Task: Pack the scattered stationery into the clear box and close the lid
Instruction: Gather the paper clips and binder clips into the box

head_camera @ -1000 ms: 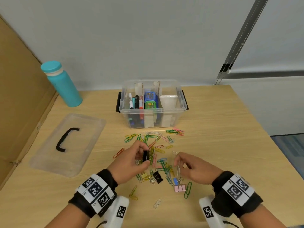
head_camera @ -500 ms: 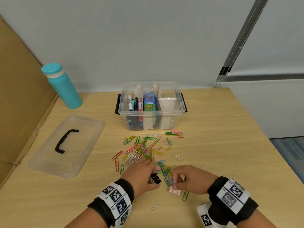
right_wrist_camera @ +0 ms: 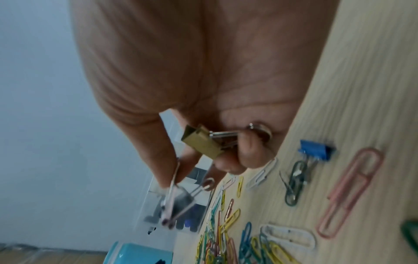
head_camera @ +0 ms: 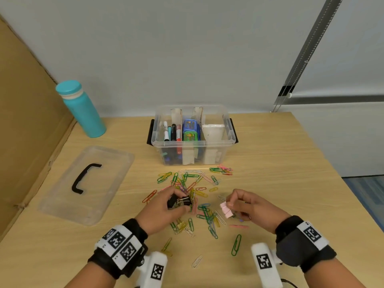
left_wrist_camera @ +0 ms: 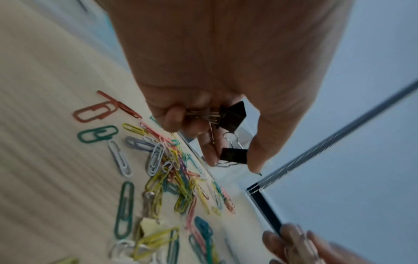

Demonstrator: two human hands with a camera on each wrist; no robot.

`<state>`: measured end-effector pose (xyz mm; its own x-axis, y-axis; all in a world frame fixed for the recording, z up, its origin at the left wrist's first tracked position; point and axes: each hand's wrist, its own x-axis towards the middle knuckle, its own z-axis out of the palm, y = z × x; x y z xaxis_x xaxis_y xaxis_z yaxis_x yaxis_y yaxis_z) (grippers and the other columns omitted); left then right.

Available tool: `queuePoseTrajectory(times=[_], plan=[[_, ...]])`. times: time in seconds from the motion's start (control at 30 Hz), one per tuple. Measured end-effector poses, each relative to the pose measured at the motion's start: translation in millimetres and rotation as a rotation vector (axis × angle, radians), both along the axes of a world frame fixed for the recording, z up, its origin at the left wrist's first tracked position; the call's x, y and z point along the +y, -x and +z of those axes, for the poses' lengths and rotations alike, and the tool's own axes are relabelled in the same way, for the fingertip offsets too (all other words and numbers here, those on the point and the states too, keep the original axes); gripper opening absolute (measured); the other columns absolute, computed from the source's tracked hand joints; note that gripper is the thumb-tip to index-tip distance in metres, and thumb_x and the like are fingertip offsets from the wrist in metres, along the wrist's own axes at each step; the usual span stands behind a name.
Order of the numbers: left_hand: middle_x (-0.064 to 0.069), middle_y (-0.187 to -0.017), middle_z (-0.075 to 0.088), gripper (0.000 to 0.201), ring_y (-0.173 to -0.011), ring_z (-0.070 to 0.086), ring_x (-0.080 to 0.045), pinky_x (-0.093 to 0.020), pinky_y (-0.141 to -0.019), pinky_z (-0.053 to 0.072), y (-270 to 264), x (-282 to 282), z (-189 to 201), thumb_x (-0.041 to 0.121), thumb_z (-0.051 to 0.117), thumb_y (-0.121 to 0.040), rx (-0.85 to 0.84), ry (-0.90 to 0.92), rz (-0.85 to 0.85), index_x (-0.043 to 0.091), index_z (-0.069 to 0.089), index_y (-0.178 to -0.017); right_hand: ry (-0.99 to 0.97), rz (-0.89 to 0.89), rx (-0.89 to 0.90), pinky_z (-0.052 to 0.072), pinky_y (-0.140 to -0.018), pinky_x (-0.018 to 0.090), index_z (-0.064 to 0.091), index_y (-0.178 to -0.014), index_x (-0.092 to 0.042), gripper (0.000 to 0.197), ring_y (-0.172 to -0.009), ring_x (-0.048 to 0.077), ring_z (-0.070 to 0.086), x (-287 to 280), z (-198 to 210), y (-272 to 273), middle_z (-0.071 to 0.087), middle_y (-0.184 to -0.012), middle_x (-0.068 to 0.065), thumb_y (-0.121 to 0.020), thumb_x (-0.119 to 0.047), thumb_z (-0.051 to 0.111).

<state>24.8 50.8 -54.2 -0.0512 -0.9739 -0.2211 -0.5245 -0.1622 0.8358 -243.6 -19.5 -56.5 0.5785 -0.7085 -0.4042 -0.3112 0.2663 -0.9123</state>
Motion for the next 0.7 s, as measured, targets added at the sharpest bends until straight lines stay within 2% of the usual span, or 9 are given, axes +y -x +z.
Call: queuePoseTrajectory(times=[0.07, 0.17, 0.23, 0.3, 0.33, 0.43, 0.53, 0.6, 0.7], plan=[[0.006, -0.102, 0.065, 0.021, -0.082, 0.058, 0.006, -0.006, -0.071, 0.041, -4.7, 0.0, 3.6, 0.024, 0.068, -0.085, 0.091, -0.020, 0.045, 0.020, 0.060, -0.104, -0.113, -0.103, -0.087, 0.028, -0.053, 0.025, 0.057, -0.072, -0.017, 0.014, -0.059, 0.014, 0.039, -0.4, -2.6, -1.2, 0.056, -0.087, 0.010, -0.082, -0.023, 0.064], [0.007, -0.101, 0.063, 0.023, -0.070, 0.056, 0.013, -0.002, -0.064, 0.040, -8.3, -0.8, 8.2, 0.017, 0.065, -0.088, 0.234, -0.045, 0.125, 0.017, 0.058, -0.110, -0.232, -0.253, -0.200, 0.025, -0.048, 0.026, 0.051, -0.077, -0.010, 0.017, -0.054, 0.016, 0.039, 0.6, -3.8, -5.1, 0.060, -0.091, 0.020, -0.094, -0.011, 0.049], [0.004, -0.098, 0.063, 0.028, -0.056, 0.051, 0.007, -0.009, -0.057, 0.038, -10.2, -0.9, 9.5, 0.019, 0.067, -0.086, 0.357, -0.098, 0.188, 0.019, 0.058, -0.113, -0.296, -0.372, -0.258, 0.023, -0.046, 0.026, 0.047, -0.077, -0.012, 0.019, -0.053, 0.017, 0.038, 1.0, -3.2, -6.8, 0.064, -0.085, 0.017, -0.095, -0.009, 0.042], [-0.007, -0.100, 0.060, 0.030, -0.053, 0.043, -0.004, -0.020, -0.055, 0.034, -12.7, -2.1, 7.2, 0.018, 0.065, -0.084, 0.491, -0.157, 0.259, 0.022, 0.059, -0.113, -0.358, -0.486, -0.307, 0.022, -0.043, 0.025, 0.048, -0.079, -0.014, 0.016, -0.051, 0.016, 0.038, 0.9, -4.0, -6.1, 0.060, -0.076, 0.011, -0.093, -0.008, 0.042], [-0.012, -0.098, 0.054, 0.029, -0.054, 0.040, -0.007, -0.022, -0.054, 0.032, -13.4, -2.3, 6.1, 0.014, 0.063, -0.086, 0.550, -0.178, 0.282, 0.021, 0.060, -0.114, -0.378, -0.526, -0.330, 0.021, -0.041, 0.024, 0.050, -0.083, -0.014, 0.013, -0.050, 0.016, 0.038, 0.6, -5.0, -5.1, 0.057, -0.074, 0.010, -0.091, -0.009, 0.042], [-0.012, -0.094, 0.043, 0.030, -0.056, 0.039, -0.009, -0.021, -0.050, 0.031, -12.3, -2.5, 3.3, 0.004, 0.053, -0.091, 0.641, -0.232, 0.298, 0.013, 0.059, -0.119, -0.394, -0.558, -0.357, 0.016, -0.040, 0.023, 0.055, -0.094, -0.016, 0.009, -0.051, 0.014, 0.037, -0.3, -5.3, -1.3, 0.051, -0.069, 0.005, -0.091, -0.021, 0.047], [-0.011, -0.091, 0.054, 0.029, -0.056, 0.041, -0.009, -0.021, -0.048, 0.032, -7.4, -1.6, 3.0, 0.000, 0.051, -0.091, 0.694, -0.258, 0.310, 0.008, 0.057, -0.118, -0.339, -0.512, -0.251, 0.018, -0.035, 0.020, 0.052, -0.081, -0.016, 0.019, -0.051, 0.012, 0.038, -2.2, -8.2, 4.7, 0.046, -0.066, 0.001, -0.089, -0.031, 0.059], [-0.006, -0.091, 0.064, 0.027, -0.055, 0.042, -0.010, -0.020, -0.046, 0.033, -4.5, -1.2, 4.2, -0.005, 0.049, -0.090, 0.757, -0.258, 0.323, 0.007, 0.056, -0.113, -0.230, -0.494, -0.118, 0.022, -0.033, 0.019, 0.052, -0.077, -0.014, 0.018, -0.050, 0.011, 0.040, -3.3, -10.3, 9.1, 0.047, -0.068, 0.003, -0.087, -0.023, 0.063], [-0.007, -0.088, 0.065, 0.031, -0.056, 0.044, -0.011, -0.019, -0.044, 0.035, -5.2, -1.7, 5.1, -0.010, 0.051, -0.087, 0.793, -0.257, 0.360, 0.010, 0.053, -0.111, -0.078, -0.407, 0.066, 0.026, -0.035, 0.018, 0.059, -0.088, -0.011, 0.003, -0.049, 0.011, 0.042, -4.8, -7.2, 18.5, 0.056, -0.071, 0.004, -0.090, -0.012, 0.061]])
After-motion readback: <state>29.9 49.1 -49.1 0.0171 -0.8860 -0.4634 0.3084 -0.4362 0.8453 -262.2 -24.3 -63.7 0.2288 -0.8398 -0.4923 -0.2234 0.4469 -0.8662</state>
